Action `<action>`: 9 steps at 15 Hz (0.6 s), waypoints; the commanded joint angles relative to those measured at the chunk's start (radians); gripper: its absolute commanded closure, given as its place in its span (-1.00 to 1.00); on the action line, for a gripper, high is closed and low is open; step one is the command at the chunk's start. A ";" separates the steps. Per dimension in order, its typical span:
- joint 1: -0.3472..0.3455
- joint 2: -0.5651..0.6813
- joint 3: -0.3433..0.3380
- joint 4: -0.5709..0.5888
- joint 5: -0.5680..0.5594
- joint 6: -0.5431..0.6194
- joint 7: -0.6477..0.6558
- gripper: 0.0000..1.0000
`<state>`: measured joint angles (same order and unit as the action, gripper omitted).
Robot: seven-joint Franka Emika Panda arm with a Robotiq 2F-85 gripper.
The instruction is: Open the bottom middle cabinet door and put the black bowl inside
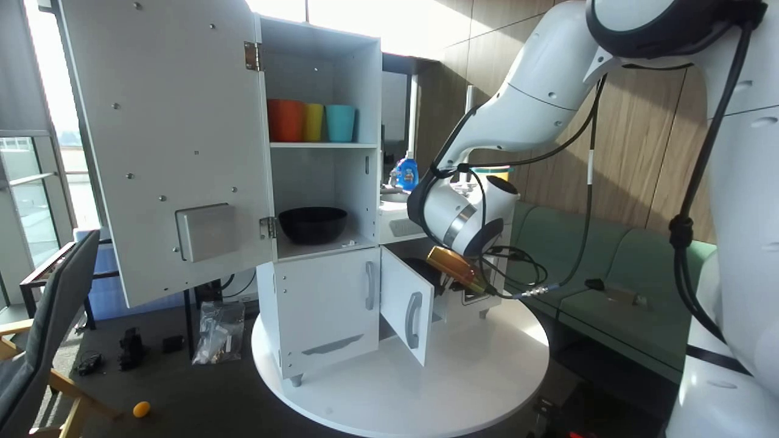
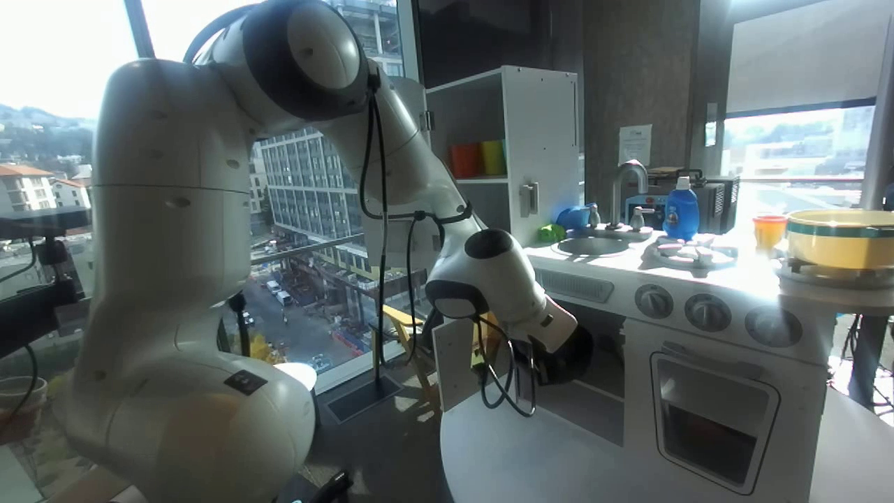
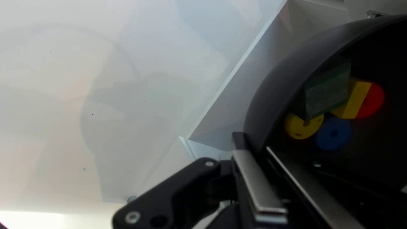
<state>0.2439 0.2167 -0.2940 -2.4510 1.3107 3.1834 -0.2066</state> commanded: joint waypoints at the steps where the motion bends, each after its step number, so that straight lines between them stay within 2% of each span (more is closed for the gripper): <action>1: 0.033 0.031 -0.004 0.066 -0.012 0.062 0.061 0.99; 3: 0.039 0.064 -0.016 0.102 -0.020 0.083 0.079 0.93; 4: -0.063 0.061 0.081 0.097 -0.113 0.109 0.162 0.42; 5: -0.077 0.076 0.086 0.104 -0.140 0.109 0.181 0.39; 6: -0.096 0.085 0.100 0.108 -0.180 0.115 0.218 0.25; 7: -0.021 0.099 0.018 0.114 -0.140 0.095 0.188 0.12; 9: -0.020 0.102 0.000 0.103 -0.158 0.091 0.197 -0.20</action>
<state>0.1954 0.2991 -0.2505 -2.3591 1.1741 3.2619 -0.0361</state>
